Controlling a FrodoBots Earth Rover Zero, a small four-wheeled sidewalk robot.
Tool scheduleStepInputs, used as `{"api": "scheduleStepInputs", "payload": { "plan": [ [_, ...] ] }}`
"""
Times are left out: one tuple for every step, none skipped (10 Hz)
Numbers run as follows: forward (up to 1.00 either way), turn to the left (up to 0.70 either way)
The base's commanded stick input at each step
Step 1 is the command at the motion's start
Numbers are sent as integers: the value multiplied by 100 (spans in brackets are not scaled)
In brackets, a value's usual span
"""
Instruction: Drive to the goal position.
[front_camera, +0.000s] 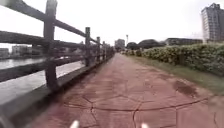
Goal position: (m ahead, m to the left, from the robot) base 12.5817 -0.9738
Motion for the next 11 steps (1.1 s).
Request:
{"api": "scheduleStepInputs", "payload": {
  "plan": [
    [70,0],
    [70,0],
    [70,0],
    [70,0],
    [70,0],
    [70,0],
    [70,0],
    [70,0],
    [70,0],
    [70,0],
    [70,0]
  ]
}}
